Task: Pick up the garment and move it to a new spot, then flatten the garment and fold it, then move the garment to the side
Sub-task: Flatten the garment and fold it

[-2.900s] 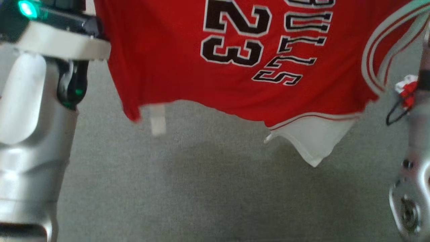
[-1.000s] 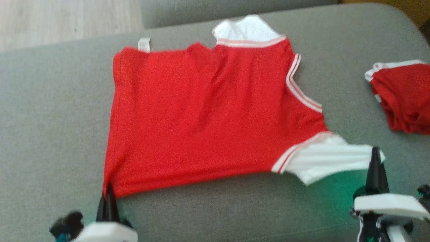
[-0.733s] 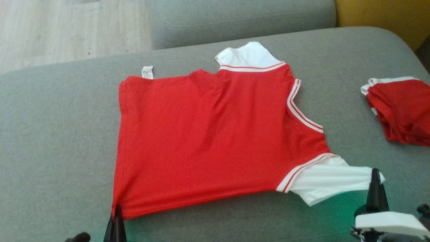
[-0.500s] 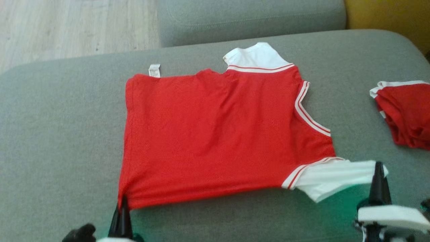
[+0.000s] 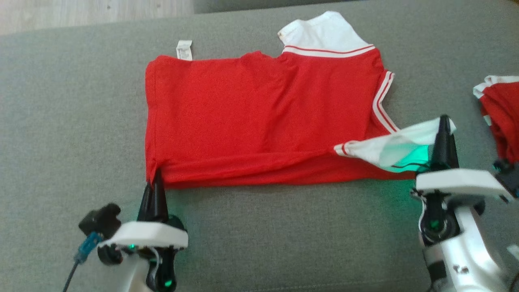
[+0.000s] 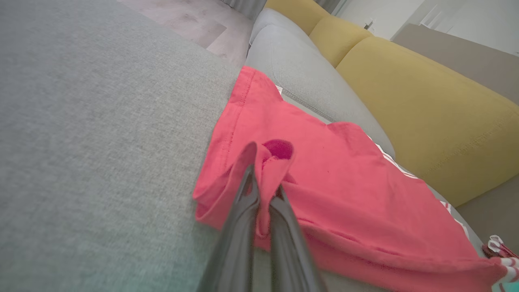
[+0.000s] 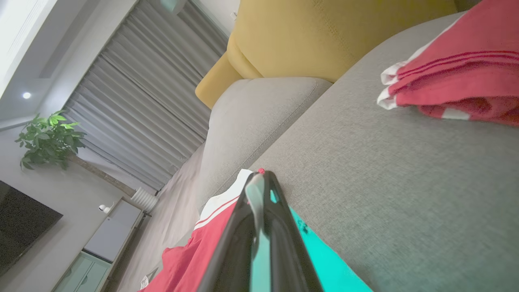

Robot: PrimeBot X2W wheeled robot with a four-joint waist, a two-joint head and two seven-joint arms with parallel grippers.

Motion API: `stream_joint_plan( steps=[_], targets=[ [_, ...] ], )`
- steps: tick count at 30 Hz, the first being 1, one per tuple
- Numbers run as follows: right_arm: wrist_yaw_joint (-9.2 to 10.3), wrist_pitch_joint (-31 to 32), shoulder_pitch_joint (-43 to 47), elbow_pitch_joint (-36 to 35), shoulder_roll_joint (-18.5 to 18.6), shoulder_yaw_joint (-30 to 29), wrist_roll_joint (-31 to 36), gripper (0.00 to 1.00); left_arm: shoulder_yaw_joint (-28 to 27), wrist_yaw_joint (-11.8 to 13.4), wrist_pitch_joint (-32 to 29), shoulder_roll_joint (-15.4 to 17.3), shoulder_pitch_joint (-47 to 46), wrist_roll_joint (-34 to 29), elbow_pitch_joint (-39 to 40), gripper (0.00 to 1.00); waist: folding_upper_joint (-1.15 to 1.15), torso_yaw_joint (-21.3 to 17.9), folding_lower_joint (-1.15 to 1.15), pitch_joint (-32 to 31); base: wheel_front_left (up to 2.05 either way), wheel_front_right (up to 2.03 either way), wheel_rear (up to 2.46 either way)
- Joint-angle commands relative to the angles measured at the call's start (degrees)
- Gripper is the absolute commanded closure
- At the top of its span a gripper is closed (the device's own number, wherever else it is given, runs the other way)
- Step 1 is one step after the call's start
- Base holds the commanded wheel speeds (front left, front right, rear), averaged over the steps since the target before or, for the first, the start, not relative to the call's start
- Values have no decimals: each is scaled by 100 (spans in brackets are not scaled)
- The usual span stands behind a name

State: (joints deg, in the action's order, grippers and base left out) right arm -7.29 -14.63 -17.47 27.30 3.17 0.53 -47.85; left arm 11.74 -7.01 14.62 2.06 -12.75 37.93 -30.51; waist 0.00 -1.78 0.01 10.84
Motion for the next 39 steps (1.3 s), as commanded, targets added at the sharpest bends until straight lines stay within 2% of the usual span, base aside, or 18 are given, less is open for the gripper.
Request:
stream_joint_plan(
  steps=[1,5,6,7,8,9,10,13,17,19,23,25,29,39],
  targets=[
    [-20,-37,-298,-117,27,173,60,100,-104,32,38,82,-282,37,132,100,0,6,-1,100,0,0,0],
    [-20,-37,-777,302,14,157,259,100,-63,130,38,82,-584,216,50,100,0,27,-1,279,0,0,0],
    [-20,-37,-902,424,10,154,300,100,-68,173,38,82,-657,289,23,96,0,33,-1,313,0,0,0],
    [-20,-37,-1031,543,5,155,326,100,-68,221,38,82,-735,344,5,70,0,42,-1,353,0,0,0],
    [-20,-37,-1158,665,0,155,351,99,-91,291,38,82,-812,367,3,38,0,50,-1,381,0,0,0],
    [-20,-37,-1289,741,-5,144,376,26,-147,373,38,82,-883,392,18,0,0,58,-1,406,0,0,0],
    [-20,-37,-1411,766,-8,121,433,0,-218,460,38,82,-943,392,53,0,0,64,-1,427,0,0,0],
    [-20,-37,-1622,649,6,32,1080,0,-428,781,38,82,-1026,-54,275,0,0,81,-1,465,0,0,0],
    [-20,-37,-1416,273,85,-135,2489,0,-595,1142,38,82,-815,-1083,578,0,0,112,-1,406,0,0,0],
    [-20,-37,-1171,129,89,-145,3112,0,-632,1226,38,82,-600,-1557,641,0,0,117,-1,338,0,0,0],
    [-20,-37,-580,-15,46,-275,3821,0,-634,1257,38,82,-141,-2385,646,0,0,115,-1,144,0,0,0],
    [-20,-37,-273,-52,25,-333,3989,0,-648,1248,38,82,104,-2670,643,0,0,111,-1,30,0,0,0],
    [-20,-37,142,-41,-3,-427,4027,0,-699,1247,38,82,464,-2845,658,0,0,95,-1,-168,0,0,0],
    [-20,-37,963,-7,-27,-428,3850,0,-683,1290,38,82,1254,-2880,922,0,0,89,-1,-605,0,0,0]
  ],
)
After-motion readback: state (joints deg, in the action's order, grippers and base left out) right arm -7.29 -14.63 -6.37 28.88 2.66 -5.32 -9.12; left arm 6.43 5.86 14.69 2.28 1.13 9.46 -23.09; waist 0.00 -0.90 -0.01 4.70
